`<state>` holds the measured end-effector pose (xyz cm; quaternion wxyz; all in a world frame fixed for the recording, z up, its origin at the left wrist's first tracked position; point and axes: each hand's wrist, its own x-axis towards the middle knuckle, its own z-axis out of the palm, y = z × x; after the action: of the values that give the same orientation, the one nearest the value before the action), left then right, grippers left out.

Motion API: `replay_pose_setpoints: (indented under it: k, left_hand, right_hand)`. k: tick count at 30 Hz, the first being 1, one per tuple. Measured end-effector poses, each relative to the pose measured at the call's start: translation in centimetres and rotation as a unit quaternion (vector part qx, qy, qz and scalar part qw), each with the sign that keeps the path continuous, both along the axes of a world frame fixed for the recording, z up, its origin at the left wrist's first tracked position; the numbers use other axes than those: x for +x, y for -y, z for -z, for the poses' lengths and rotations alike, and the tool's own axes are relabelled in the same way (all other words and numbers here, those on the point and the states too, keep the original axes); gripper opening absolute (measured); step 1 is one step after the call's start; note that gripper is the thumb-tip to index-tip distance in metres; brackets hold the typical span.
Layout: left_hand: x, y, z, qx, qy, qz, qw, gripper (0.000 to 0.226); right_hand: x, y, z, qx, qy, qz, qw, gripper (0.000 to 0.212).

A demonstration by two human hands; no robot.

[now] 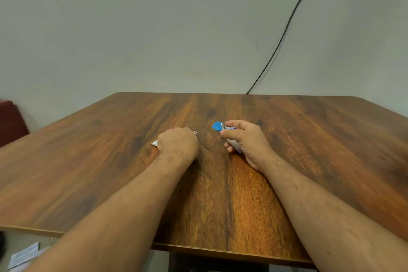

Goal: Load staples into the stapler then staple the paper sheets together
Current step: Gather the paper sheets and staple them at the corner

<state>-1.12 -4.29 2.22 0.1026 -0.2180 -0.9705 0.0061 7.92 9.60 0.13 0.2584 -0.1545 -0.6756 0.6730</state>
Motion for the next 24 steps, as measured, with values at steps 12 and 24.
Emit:
replay_pose_setpoints:
  k: [12, 24]
  left_hand:
    - [1.0, 0.3, -0.5, 0.046, -0.098, 0.053, 0.993, 0.022]
    - [0.5, 0.7, -1.2, 0.160, -0.048, 0.192, 0.967, 0.034]
  right_hand:
    - [0.5, -0.4, 0.3, 0.393, 0.095, 0.131, 0.905, 0.026]
    - [2.3, -1.7, -1.9, 0.535, 0.230, 0.098, 0.807, 0.048]
